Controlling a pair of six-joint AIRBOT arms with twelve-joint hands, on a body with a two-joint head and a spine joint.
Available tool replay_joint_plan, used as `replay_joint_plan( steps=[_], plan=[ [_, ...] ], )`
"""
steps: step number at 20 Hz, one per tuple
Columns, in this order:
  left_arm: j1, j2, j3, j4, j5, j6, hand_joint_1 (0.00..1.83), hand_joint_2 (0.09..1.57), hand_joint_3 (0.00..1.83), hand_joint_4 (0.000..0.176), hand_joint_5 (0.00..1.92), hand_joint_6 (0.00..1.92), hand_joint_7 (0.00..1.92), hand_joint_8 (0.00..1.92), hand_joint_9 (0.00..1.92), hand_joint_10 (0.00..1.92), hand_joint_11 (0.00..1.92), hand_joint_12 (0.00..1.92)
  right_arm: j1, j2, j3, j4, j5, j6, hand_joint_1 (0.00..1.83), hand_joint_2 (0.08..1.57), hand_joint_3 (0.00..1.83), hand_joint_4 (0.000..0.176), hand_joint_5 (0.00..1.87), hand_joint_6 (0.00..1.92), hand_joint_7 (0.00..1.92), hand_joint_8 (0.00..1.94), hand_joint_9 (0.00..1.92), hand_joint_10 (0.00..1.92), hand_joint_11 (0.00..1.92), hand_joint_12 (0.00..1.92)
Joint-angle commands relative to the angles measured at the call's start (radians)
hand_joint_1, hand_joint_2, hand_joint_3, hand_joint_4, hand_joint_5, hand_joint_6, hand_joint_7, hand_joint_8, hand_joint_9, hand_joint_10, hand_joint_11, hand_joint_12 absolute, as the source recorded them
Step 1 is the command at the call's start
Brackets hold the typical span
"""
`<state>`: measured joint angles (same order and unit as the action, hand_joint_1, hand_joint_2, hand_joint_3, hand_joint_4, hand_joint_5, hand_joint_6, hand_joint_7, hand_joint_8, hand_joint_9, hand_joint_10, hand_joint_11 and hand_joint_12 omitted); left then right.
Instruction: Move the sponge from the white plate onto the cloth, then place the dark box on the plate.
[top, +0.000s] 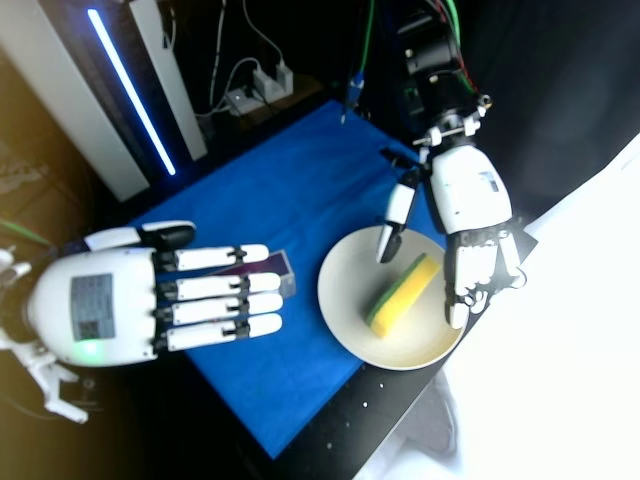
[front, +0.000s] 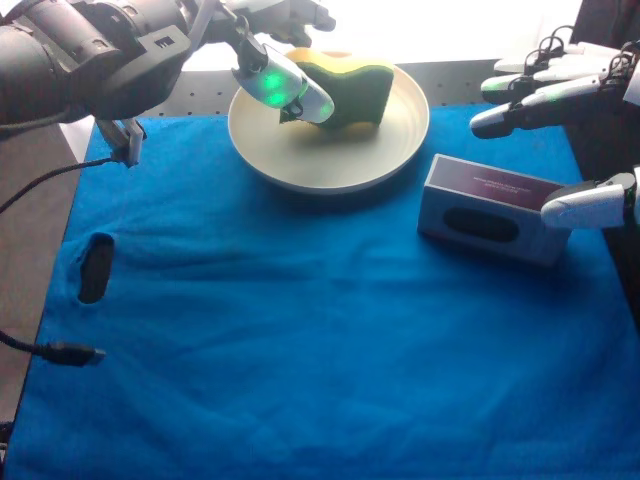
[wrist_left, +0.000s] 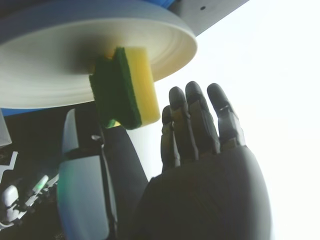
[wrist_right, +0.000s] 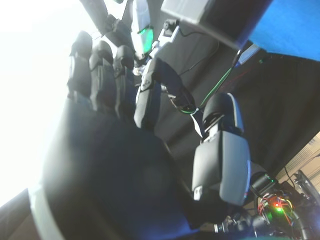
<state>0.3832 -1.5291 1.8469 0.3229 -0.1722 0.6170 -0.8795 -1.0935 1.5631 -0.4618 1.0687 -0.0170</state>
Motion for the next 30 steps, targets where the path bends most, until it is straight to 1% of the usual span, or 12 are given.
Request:
replay_joint_plan(
  steps=[1,6,7,8,9,12,16,22,23,25,28,30],
  plan=[
    [-0.014,-0.002,0.004,-0.017,-0.118,-0.007,0.79,0.96,0.00,0.038,0.38,0.00,0.56,0.00,0.49,0.00,0.03,0.83,0.016,-0.002,0.005,0.061,0.099,0.012,0.59,1.05,0.00,0.097,0.55,0.00,0.32,0.00,0.17,0.00,0.00,0.31],
    [-0.011,0.006,-0.007,-0.022,-0.146,-0.030,0.81,0.95,0.00,0.033,0.40,0.00,0.58,0.00,0.49,0.00,0.02,0.86,0.016,-0.006,0.005,0.063,0.099,0.014,0.61,1.05,0.00,0.093,0.55,0.00,0.31,0.00,0.16,0.00,0.00,0.30],
    [-0.011,0.009,-0.010,-0.022,-0.148,-0.030,0.96,1.06,0.01,0.000,0.60,0.01,0.81,0.04,0.74,0.07,0.16,0.99,0.016,-0.006,0.005,0.063,0.099,0.015,0.71,1.08,0.01,0.086,0.55,0.00,0.31,0.00,0.15,0.00,0.01,0.29],
    [-0.010,0.013,-0.012,-0.022,-0.148,-0.030,0.99,1.09,0.00,0.000,0.65,0.00,0.87,0.02,0.80,0.07,0.19,1.04,0.016,-0.006,0.005,0.063,0.099,0.017,0.73,1.09,0.01,0.083,0.55,0.00,0.31,0.00,0.15,0.00,0.01,0.29],
    [-0.008,0.013,-0.012,-0.022,-0.147,-0.030,1.17,1.12,0.00,0.003,0.90,0.74,0.93,0.90,1.03,0.24,0.50,1.26,0.016,-0.006,0.005,0.062,0.098,0.018,0.68,1.10,0.01,0.115,0.55,0.00,0.33,0.00,0.17,0.00,0.00,0.25],
    [-0.002,0.013,-0.012,-0.022,-0.145,-0.030,1.20,1.15,0.00,0.008,0.93,0.99,0.90,1.20,0.92,0.77,0.65,1.34,0.016,-0.008,0.005,0.062,0.098,0.021,0.63,1.12,0.00,0.099,0.55,0.00,0.33,0.00,0.18,0.00,0.04,0.19],
    [0.005,0.019,-0.015,-0.022,-0.141,-0.031,1.20,1.15,0.00,0.025,0.92,1.02,0.91,1.15,0.89,0.75,0.54,1.36,0.016,-0.010,0.005,0.059,0.098,0.025,0.50,1.10,0.00,0.125,0.56,0.00,0.36,0.00,0.22,0.01,0.12,0.20],
    [0.018,0.137,-0.135,-0.034,-0.243,-0.032,1.24,1.11,0.00,0.000,1.00,0.83,1.01,1.08,1.01,0.68,0.76,1.25,0.016,-0.008,0.004,0.058,0.098,0.057,0.49,1.10,0.00,0.103,0.56,0.00,0.37,0.00,0.24,0.01,0.16,0.21],
    [0.027,0.176,-0.175,-0.043,-0.285,-0.033,1.35,1.11,0.00,0.000,0.96,0.82,0.98,1.03,0.96,1.12,0.76,1.23,0.016,-0.007,0.003,0.059,0.098,0.064,0.56,1.11,0.00,0.091,0.55,0.00,0.34,0.00,0.21,0.00,0.12,0.19],
    [0.043,0.234,-0.242,-0.056,-0.357,-0.032,1.38,1.10,0.00,0.000,1.01,0.78,0.98,1.01,0.91,1.23,0.60,1.32,0.016,-0.007,-0.002,0.063,0.098,0.065,0.48,1.14,0.01,0.083,0.52,0.00,0.35,0.00,0.25,0.01,0.17,0.21],
    [0.082,0.357,-0.375,-0.069,-0.498,-0.031,1.24,1.09,0.00,0.000,1.10,0.71,0.97,1.09,0.79,0.91,0.47,1.45,0.016,-0.007,-0.019,0.070,0.098,0.065,0.44,1.12,0.00,0.109,0.53,0.00,0.38,0.01,0.24,0.00,0.13,0.20],
    [0.116,0.433,-0.458,-0.061,-0.569,-0.031,1.37,1.12,0.00,0.000,1.00,0.86,0.94,1.05,0.84,1.28,0.61,1.37,0.016,-0.004,-0.025,0.070,0.098,0.065,0.45,1.13,0.00,0.112,0.53,0.00,0.38,0.01,0.23,0.00,0.13,0.20]
  ],
)
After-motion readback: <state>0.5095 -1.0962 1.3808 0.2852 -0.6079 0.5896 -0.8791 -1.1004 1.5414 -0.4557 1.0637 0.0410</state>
